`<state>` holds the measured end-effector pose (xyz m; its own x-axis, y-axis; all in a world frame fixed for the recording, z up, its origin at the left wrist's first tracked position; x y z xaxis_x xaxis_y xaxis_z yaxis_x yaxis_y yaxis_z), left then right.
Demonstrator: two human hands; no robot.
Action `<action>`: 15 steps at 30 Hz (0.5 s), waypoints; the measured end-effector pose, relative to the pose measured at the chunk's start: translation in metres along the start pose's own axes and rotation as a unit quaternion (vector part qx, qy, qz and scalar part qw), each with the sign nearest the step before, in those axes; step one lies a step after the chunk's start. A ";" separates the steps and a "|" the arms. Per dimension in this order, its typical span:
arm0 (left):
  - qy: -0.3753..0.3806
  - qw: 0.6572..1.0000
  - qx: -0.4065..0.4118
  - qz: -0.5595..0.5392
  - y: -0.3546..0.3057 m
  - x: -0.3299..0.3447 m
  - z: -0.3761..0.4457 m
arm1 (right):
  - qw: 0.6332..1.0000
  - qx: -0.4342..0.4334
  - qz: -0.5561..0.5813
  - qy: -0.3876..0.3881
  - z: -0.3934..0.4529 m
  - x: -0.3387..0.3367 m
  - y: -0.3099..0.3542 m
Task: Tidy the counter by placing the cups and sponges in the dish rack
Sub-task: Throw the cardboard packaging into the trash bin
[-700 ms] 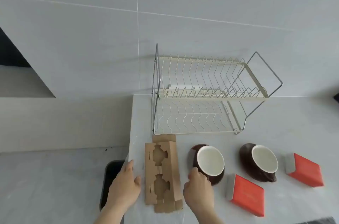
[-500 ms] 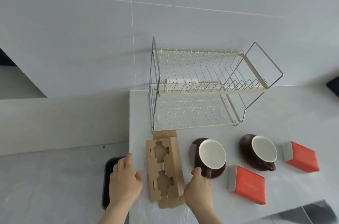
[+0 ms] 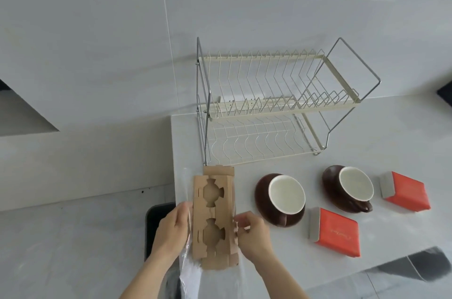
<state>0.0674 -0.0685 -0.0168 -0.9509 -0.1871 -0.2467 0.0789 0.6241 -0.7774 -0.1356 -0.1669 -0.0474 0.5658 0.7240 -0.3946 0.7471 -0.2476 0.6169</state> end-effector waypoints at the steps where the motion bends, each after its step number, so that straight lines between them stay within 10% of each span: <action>1: -0.004 1.000 0.000 0.002 0.002 0.001 0.001 | 1.000 0.001 -0.001 0.008 0.001 0.001 -0.001; 15: 0.015 0.999 -0.034 -0.004 0.031 0.012 0.002 | 0.997 0.007 0.058 0.053 0.014 0.011 -0.011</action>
<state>0.0592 -0.0530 -0.0446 -0.9600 -0.1705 -0.2219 0.0513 0.6724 -0.7385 -0.1332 -0.1649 -0.0681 0.6086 0.7540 -0.2471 0.6848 -0.3418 0.6436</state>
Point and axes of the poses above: each hand's wrist, its own z-axis towards the middle knuckle, its own x-axis out of the palm, y = z × x, the point moved 9 cm from there along z, towards the middle knuckle, and after that the axes turned 15 degrees about y, right-handed, at the moved point
